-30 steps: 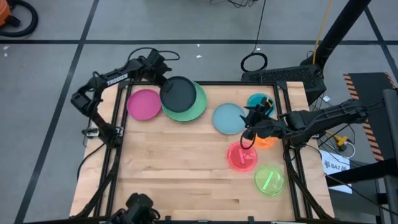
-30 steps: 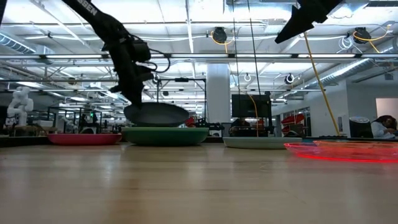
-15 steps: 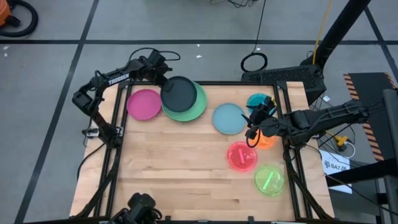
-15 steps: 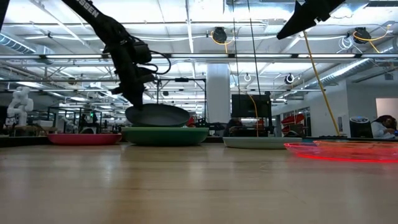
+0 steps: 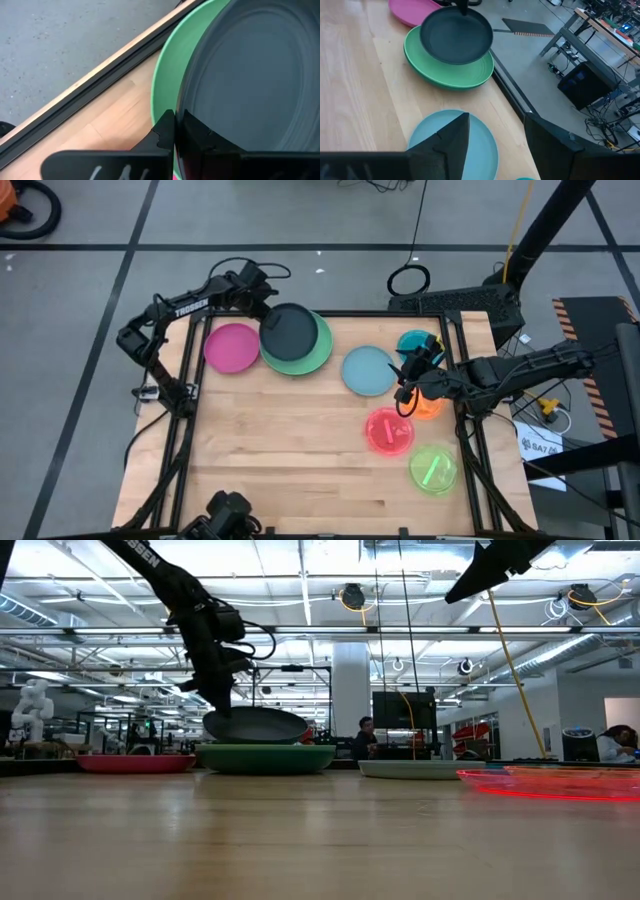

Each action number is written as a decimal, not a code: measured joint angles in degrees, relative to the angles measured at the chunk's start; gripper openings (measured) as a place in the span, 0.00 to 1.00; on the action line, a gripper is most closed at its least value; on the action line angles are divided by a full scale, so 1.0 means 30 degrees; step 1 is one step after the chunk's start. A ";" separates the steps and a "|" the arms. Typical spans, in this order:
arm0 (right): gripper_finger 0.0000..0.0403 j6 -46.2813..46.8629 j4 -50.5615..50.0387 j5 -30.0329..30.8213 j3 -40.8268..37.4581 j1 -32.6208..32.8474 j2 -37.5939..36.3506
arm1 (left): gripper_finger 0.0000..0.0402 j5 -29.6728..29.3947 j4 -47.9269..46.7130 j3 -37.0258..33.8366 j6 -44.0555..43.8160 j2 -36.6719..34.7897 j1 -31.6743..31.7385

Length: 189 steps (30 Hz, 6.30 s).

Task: Stack plastic plates
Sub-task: Stack the black plate on the light green plate, then stack the pink plate on the black plate

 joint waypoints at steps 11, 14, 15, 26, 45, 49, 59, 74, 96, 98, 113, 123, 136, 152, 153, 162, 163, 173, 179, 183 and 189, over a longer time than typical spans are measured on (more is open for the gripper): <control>0.45 0.0000 0.0000 0.0000 0.0000 0.0000 0.0007 | 0.03 -0.0081 0.0422 0.0000 -0.0458 0.0000 -0.0364; 0.45 0.0000 -0.0003 0.0000 0.0000 0.0000 0.0007 | 0.03 -0.0087 0.0421 0.0000 -0.0458 0.0000 -0.0399; 0.45 0.0000 -0.0007 0.0000 0.0000 0.0000 0.0007 | 0.03 -0.0094 0.0419 0.0000 -0.0458 0.0000 -0.0406; 0.45 0.0000 -0.0003 0.0000 0.0000 0.0000 0.0007 | 0.03 -0.0576 0.0423 0.0000 -0.0444 0.0000 -0.0406; 0.45 0.0000 -0.0007 0.0000 0.0000 0.0000 0.0015 | 0.03 -0.0583 0.0979 -0.0009 -0.0592 0.0700 -0.0515; 0.45 0.0000 -0.0007 -0.0007 0.0000 0.0007 0.0015 | 0.03 -0.0583 0.0964 -0.0015 -0.0349 0.1086 -0.0697; 0.45 0.0138 0.0000 -0.0007 0.0000 -0.0229 0.0015 | 0.06 -0.0576 0.0444 -0.0015 -0.0305 0.1056 -0.0632; 0.45 -0.0860 0.2215 -0.0131 0.0000 -0.0240 0.0146 | 0.08 0.0390 0.0919 -0.0015 0.0312 0.1049 -0.0697; 0.45 -0.0852 0.3323 -0.0167 0.0000 -0.0240 0.0146 | 0.37 0.0588 0.1300 -0.0009 0.1467 0.0234 -0.1344; 0.45 -0.0852 0.3494 -0.0164 0.0000 -0.0240 0.0146 | 0.37 0.0615 0.1280 -0.0007 0.1874 -0.0270 -0.1827; 0.45 -0.1005 0.4896 -0.0149 0.0000 -0.0240 0.1666 | 0.37 0.0619 0.2876 0.0007 0.3591 -0.5427 -0.7806; 0.45 0.0304 0.5154 -0.0168 0.0000 -0.0240 0.1891 | 0.37 0.0263 0.0709 0.0007 0.3104 -0.7423 -1.1273; 0.45 0.0503 0.5129 -0.0712 0.0000 -0.0219 0.1887 | 0.37 -0.4781 -0.5224 0.0000 0.1408 -0.7278 -1.3248; 0.45 0.0291 0.4991 -0.0685 0.0000 -0.0226 0.1887 | 0.37 -0.5916 -0.6589 -0.5492 0.1268 -0.7257 -1.0161; 0.45 0.0291 0.4991 -0.0685 0.0000 -0.0226 0.1887 | 0.37 -0.5916 -0.6493 -0.5895 0.1300 -0.7257 -0.9842; 0.45 0.0064 0.4998 -0.0599 0.0000 -0.0226 0.1887 | 0.37 -0.5741 -0.4374 -0.8239 0.1108 -0.7257 -0.6776; 0.45 0.0005 0.4998 -0.0594 0.0000 -0.0226 0.1887 | 0.37 -0.5734 -0.4056 -0.8361 0.1098 -0.7257 -0.6472; 0.45 -0.0353 0.4998 -0.0583 0.0000 -0.0240 0.1887 | 0.37 -0.3574 -0.3579 -0.9081 0.1154 -0.7257 -0.4442; 0.45 -0.0507 0.4998 -0.0583 0.0000 -0.0240 0.1884 | 0.37 -0.3261 -0.3158 -0.9642 0.2064 -0.7257 -0.4445; 0.45 -0.0510 0.4998 -0.0583 0.0000 -0.0240 0.1883 | 0.37 -0.1959 -0.3028 -0.9932 0.3331 -0.7257 -0.4555; 0.45 -0.0510 0.4991 -0.0583 0.0000 -0.0240 0.1880 | 0.37 -0.1899 -0.2878 -0.9938 0.4001 -0.7257 -0.4763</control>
